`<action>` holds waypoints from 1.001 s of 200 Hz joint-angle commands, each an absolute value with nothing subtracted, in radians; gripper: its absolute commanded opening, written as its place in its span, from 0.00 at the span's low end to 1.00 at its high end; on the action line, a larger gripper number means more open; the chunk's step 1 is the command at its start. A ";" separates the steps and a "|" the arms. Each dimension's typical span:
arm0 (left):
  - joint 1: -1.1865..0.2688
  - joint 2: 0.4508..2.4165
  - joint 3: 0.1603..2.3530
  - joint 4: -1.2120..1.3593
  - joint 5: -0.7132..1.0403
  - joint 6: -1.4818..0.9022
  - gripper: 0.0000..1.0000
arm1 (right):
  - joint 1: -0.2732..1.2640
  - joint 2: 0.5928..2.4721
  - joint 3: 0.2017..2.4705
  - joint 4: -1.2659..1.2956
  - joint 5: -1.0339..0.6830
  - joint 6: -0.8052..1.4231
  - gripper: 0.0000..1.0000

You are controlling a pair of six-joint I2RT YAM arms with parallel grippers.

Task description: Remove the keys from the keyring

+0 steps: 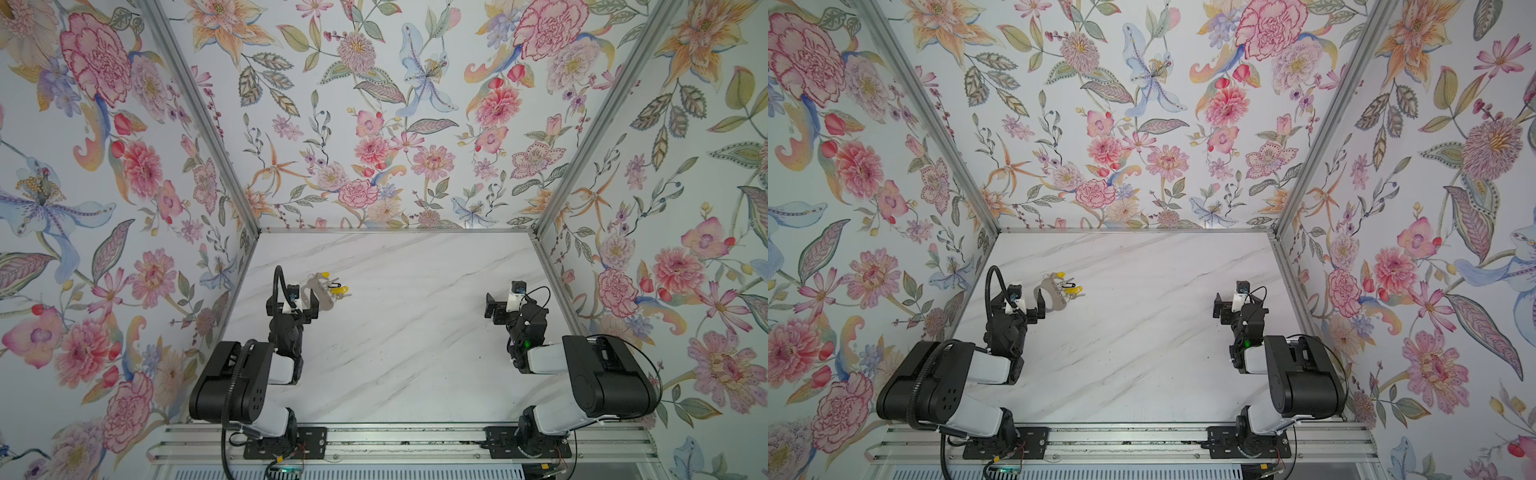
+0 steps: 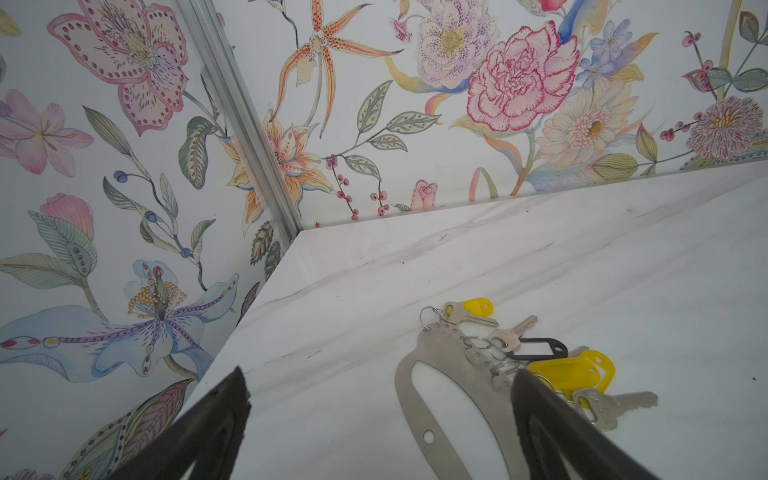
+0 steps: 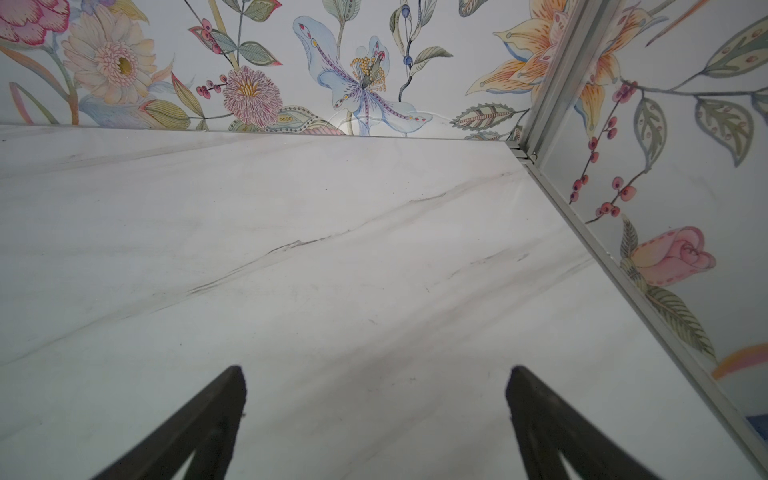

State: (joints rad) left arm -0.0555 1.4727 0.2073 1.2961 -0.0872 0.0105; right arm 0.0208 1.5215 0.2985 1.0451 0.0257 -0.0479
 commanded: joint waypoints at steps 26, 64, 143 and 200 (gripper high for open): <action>-0.069 1.227 0.353 0.843 -0.175 -0.113 0.99 | 0.024 1.317 0.365 0.777 -0.058 -0.045 0.99; -0.068 1.215 0.577 0.430 -0.161 -0.259 0.99 | 0.044 1.231 0.458 0.552 -0.209 0.009 0.99; -0.033 1.411 0.890 -0.077 -0.067 -0.337 0.99 | 0.235 1.188 0.633 0.231 -0.297 0.023 0.99; 0.000 1.580 0.958 -0.226 -0.024 -0.360 0.98 | 0.343 1.218 0.644 0.238 -0.258 0.025 0.99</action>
